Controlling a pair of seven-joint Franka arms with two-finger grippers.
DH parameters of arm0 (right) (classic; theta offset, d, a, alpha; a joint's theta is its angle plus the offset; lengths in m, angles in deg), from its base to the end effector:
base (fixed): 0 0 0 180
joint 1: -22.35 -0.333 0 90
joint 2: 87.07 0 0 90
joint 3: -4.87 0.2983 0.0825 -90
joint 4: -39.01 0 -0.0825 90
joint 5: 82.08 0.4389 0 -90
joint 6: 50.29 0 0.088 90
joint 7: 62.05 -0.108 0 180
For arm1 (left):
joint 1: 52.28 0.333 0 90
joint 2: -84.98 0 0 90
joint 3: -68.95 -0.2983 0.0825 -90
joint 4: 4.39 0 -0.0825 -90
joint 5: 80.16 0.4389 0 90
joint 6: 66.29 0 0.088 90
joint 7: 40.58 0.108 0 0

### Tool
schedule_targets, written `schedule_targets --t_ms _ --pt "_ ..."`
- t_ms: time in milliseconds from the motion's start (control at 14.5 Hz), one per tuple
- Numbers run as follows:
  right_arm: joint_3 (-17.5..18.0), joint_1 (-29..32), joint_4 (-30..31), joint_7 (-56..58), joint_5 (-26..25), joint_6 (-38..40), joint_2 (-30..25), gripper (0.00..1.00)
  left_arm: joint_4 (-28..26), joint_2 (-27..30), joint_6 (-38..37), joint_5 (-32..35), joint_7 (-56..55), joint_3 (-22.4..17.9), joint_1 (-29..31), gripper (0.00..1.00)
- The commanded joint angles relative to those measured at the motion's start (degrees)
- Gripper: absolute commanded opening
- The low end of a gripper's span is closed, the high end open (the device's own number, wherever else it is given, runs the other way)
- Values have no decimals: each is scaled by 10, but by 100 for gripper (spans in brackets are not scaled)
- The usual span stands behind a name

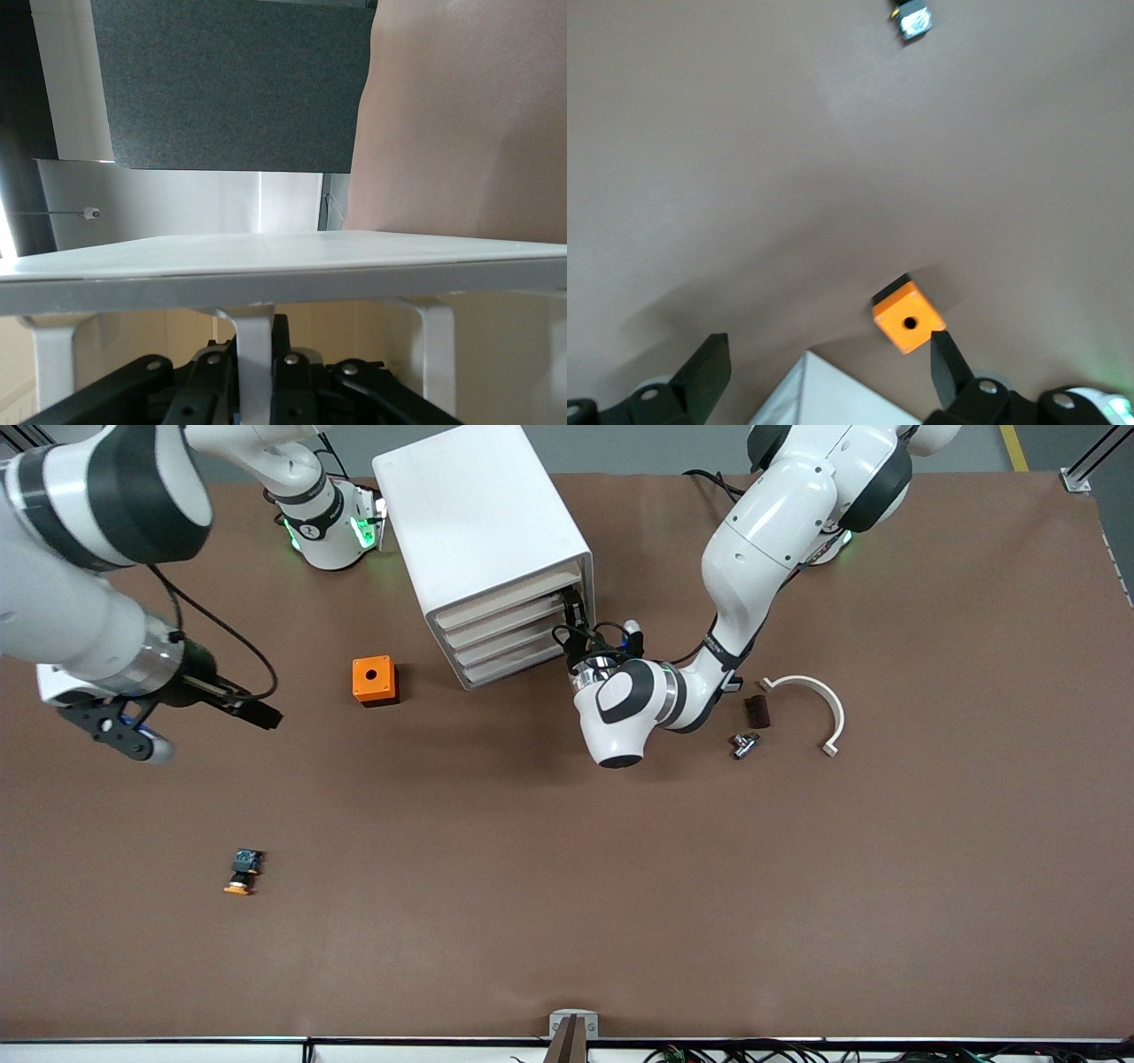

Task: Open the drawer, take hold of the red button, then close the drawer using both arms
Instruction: 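Reach the right gripper into the open drawer toward the red button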

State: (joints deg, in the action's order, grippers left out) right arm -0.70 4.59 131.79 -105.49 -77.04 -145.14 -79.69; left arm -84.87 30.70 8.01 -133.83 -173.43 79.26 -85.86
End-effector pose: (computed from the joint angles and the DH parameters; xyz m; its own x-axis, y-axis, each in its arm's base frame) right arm 0.6273 0.1473 0.5070 0.8428 -0.5252 -0.1178 -0.5279 -0.8493 0.0096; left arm 0.4126 -0.5177 0.1193 -0.2416 0.9700 0.0270 0.0945 0.0512 -0.9942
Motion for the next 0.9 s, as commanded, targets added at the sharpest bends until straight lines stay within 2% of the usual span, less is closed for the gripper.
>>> schedule_targets --t_ms 0,207,829 --pt "-5 -59 11 -112 6 -28 3 100 25 -5 30 -10 1 -7 30 6" --pt "-6 -118 11 -234 6 -67 20 100 32 -6 38 -40 3 -8 47 6" --pt "-6 -232 11 -459 4 -142 87 100 37 -7 64 -40 3 -9 98 8"
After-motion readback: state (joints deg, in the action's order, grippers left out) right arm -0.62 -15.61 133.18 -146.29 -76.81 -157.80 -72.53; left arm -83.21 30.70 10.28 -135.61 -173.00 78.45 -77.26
